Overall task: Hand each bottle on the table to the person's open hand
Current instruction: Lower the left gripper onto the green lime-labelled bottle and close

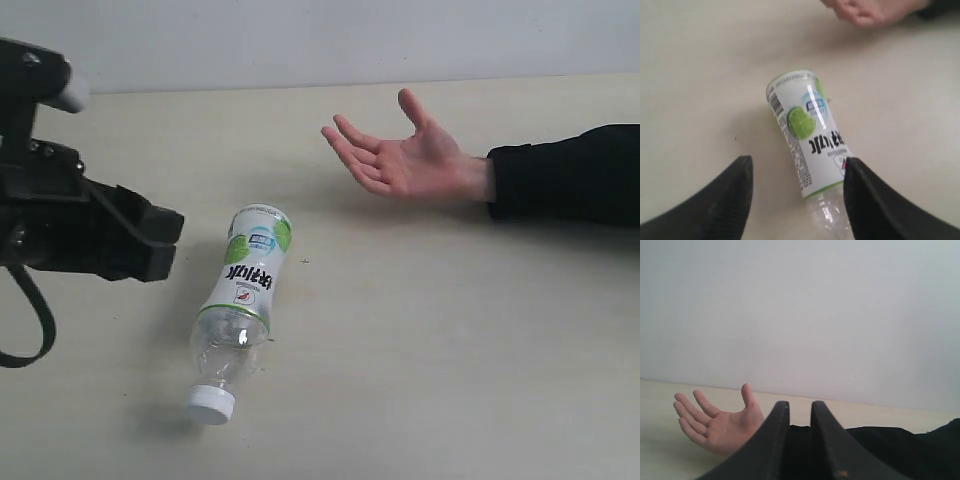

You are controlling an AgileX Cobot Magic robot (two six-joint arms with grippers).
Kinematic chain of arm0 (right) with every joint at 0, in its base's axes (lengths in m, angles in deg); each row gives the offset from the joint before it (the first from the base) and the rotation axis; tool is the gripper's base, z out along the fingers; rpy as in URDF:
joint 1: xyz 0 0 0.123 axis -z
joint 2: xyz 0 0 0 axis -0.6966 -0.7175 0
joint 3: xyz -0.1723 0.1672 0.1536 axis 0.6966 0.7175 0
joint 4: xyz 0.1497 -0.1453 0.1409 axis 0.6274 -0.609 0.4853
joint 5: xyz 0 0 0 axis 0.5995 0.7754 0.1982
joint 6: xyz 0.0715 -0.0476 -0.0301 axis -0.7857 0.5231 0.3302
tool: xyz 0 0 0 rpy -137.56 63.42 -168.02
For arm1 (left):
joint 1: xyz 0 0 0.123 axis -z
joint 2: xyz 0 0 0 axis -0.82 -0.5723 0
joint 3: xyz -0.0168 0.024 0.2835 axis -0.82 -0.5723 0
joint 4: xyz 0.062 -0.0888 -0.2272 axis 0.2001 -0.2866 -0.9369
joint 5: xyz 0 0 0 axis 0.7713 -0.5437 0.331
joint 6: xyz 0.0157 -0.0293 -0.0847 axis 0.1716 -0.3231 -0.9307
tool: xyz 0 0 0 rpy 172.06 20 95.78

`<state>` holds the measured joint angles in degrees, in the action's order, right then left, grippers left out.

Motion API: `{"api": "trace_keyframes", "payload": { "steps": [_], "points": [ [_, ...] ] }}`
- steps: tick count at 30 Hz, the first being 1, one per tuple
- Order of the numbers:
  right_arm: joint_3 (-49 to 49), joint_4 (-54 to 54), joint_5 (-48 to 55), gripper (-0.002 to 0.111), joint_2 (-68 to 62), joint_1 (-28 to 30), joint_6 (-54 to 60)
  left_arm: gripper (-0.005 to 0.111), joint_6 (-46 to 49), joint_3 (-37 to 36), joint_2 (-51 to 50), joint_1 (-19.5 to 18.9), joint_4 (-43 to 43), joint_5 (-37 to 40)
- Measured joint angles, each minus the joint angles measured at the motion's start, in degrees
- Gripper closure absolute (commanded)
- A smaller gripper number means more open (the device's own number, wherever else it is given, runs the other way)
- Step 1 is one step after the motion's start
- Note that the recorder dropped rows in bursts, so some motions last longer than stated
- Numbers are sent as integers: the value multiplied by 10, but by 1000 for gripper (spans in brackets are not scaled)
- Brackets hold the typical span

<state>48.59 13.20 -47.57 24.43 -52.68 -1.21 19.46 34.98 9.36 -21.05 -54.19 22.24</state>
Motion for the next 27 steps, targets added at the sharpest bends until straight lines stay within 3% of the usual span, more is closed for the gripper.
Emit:
{"api": "trace_keyframes", "payload": {
  "steps": [4,8,15,21,27],
  "points": [
    [0,0,0,91,0,0,0,53,2,33,-53,26,-2,64],
    [0,0,0,91,0,0,0,50,2,54,-102,29,-27,94],
    [0,0,0,91,0,0,0,18,2,97,-168,31,-36,122],
    [0,0,0,91,0,0,0,17,2,153,-202,31,-41,141],
    [0,0,0,91,0,0,0,17,28,227,-235,31,-71,225]
  ]
}}
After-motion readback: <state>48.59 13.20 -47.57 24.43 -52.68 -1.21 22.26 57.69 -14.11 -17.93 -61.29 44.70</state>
